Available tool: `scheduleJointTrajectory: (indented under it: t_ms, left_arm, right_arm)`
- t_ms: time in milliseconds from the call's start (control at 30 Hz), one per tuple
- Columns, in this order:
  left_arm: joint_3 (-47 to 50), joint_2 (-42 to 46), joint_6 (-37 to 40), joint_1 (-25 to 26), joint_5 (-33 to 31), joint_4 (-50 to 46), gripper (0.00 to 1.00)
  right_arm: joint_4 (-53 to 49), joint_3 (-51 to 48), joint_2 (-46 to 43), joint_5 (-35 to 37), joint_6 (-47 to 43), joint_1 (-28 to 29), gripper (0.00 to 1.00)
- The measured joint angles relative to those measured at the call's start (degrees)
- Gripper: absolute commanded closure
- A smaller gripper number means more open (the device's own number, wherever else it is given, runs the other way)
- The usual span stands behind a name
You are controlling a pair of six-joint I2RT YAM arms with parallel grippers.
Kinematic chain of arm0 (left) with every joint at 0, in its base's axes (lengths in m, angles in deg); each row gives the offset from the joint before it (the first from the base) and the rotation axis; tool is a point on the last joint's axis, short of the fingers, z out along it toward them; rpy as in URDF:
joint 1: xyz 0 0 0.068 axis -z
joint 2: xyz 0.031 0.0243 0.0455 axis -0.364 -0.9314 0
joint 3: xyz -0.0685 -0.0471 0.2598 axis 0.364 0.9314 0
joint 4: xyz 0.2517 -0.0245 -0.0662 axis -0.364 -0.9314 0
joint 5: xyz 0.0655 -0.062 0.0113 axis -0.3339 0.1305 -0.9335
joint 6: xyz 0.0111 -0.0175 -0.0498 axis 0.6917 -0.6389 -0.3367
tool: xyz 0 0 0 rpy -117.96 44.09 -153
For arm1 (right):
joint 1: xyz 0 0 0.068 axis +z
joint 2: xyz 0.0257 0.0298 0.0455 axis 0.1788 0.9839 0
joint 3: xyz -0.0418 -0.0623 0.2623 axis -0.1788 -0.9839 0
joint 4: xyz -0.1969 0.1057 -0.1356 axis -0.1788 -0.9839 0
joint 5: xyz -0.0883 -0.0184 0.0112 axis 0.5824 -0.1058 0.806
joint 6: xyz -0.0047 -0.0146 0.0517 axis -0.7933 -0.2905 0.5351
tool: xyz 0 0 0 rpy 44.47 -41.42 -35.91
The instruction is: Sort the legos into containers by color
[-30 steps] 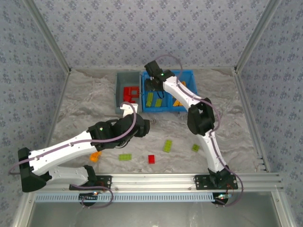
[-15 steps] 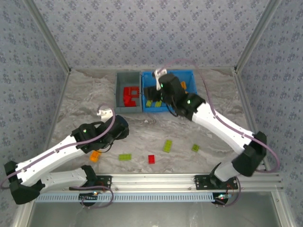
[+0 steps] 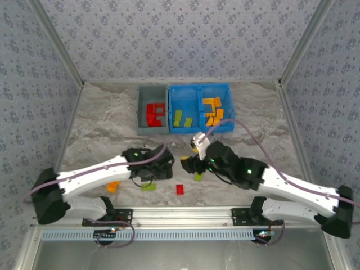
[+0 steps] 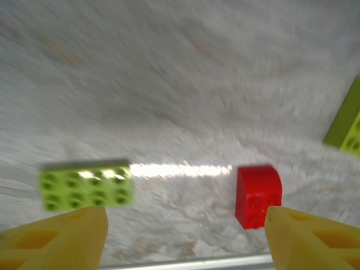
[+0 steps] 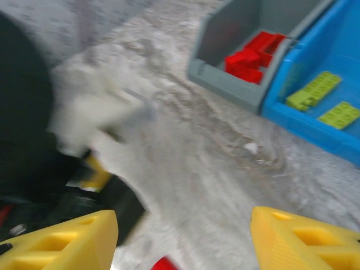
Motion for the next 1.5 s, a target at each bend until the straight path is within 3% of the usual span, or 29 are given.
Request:
scheduleJointTrajectory:
  t_ms: [300, 533, 800, 1033, 1167, 1300, 1400, 1500]
  left_arm:
    - [-8.4, -18.6, -1.5, 5.0, 8.3, 2.7, 0.22]
    - [-9.4, -24.1, -1.1, 5.0, 11.6, 4.7, 0.31]
    - [-9.5, -26.1, -0.4, 5.0, 12.7, 4.2, 0.62]
    - [-11.5, -24.9, 0.5, 4.3, 9.9, 3.5, 0.67]
    - [-12.9, -18.1, 3.6, -3.3, 7.3, 0.1, 0.67]
    - [-18.4, -11.1, 10.2, -17.9, 5.0, -2.5, 0.65]
    - [-24.6, -10.6, 15.9, -26.3, 3.6, -3.1, 0.65]
    - [-31.4, -14.1, 21.1, -31.3, 2.6, -3.2, 0.65]
  right_arm:
    - [-13.2, 0.4, -21.2, -3.6, 4.1, 3.6, 0.32]
    - [-19.5, 1.9, -22.4, -2.1, 5.2, 3.6, 0.32]
    - [-21.1, 1.9, -22.4, -0.3, 5.5, 3.6, 0.32]
    - [-21.1, 1.9, -22.3, -0.1, 5.4, 3.6, 0.33]
    - [-19.1, 2.1, -20.1, -0.7, 4.1, 3.6, 0.33]
    - [-11.6, 3.4, -10.7, -2.0, 1.0, 3.6, 0.33]
    - [-3.0, 3.5, -1.9, -1.5, -1.3, 3.6, 0.33]
    - [4.6, 3.5, 6.8, 1.9, -3.5, 3.7, 0.33]
